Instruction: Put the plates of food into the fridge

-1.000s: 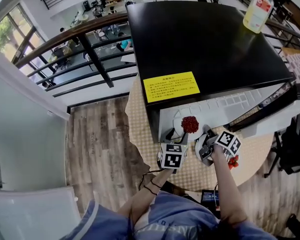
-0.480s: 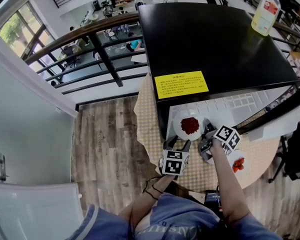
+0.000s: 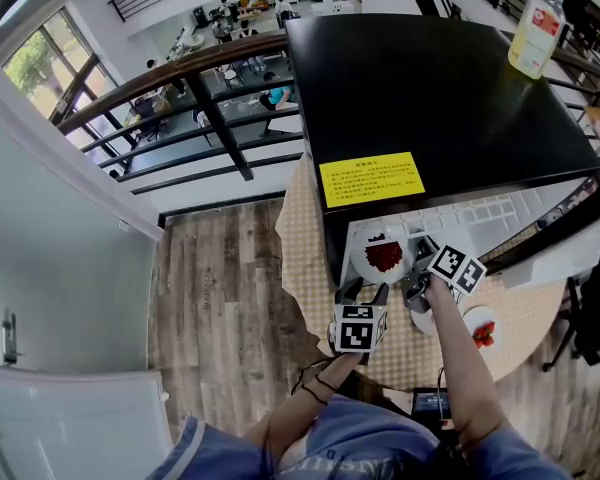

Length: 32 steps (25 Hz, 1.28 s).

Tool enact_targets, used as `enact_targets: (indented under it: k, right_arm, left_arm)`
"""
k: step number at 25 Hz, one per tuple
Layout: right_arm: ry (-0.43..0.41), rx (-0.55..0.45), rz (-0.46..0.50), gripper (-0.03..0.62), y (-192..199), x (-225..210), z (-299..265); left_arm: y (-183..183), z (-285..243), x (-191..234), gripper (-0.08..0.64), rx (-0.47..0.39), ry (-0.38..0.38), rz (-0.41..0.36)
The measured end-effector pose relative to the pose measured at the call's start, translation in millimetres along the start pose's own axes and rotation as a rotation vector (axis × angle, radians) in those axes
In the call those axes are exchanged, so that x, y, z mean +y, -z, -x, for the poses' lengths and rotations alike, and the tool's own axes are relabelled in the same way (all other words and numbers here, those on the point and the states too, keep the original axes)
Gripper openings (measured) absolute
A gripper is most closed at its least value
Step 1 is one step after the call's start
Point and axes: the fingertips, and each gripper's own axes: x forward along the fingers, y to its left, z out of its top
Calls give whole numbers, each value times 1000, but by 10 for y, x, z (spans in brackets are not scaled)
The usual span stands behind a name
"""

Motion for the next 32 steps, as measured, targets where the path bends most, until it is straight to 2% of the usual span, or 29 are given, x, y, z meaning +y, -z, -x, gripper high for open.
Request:
enact_targets:
  k: [3, 8, 10, 14, 17, 20, 24, 26, 29, 32]
  right_arm:
    - [0, -60, 44, 15, -77, 9, 230]
    - [-45, -70, 68, 15, 136, 82, 724]
    - [-45, -66, 74, 15, 213, 56, 895]
    - [-70, -61, 61, 15, 264, 73, 1170]
    - [-90, -54, 68, 15, 298, 103, 1371]
    - [-103, -25, 98, 15, 398, 82, 1517]
    - [-151, -10, 117, 15, 473, 135, 1656]
    - [-154, 8, 130, 15, 519, 197, 1743]
    - [-151, 41, 201, 15, 616, 220, 1857]
    - [-163, 69, 272, 15, 721, 225, 1952]
  left_arm:
    - [-41, -20, 39, 201, -17, -41, 50]
    - [-139, -100, 75, 201, -44, -107, 127]
    - [-195, -130, 67, 201, -59, -107, 155]
    - [-211, -151, 56, 201, -56, -97, 150]
    - [-188, -42, 62, 202, -49, -87, 182]
    - [-178, 129, -17, 202, -55, -27, 202]
    - [-149, 385, -177, 202, -88, 87, 164]
    - [-156, 521, -290, 202, -114, 164, 114]
    - [-143, 734, -532, 202, -132, 293, -8]
    - [-103, 923, -714, 202, -138, 374, -134]
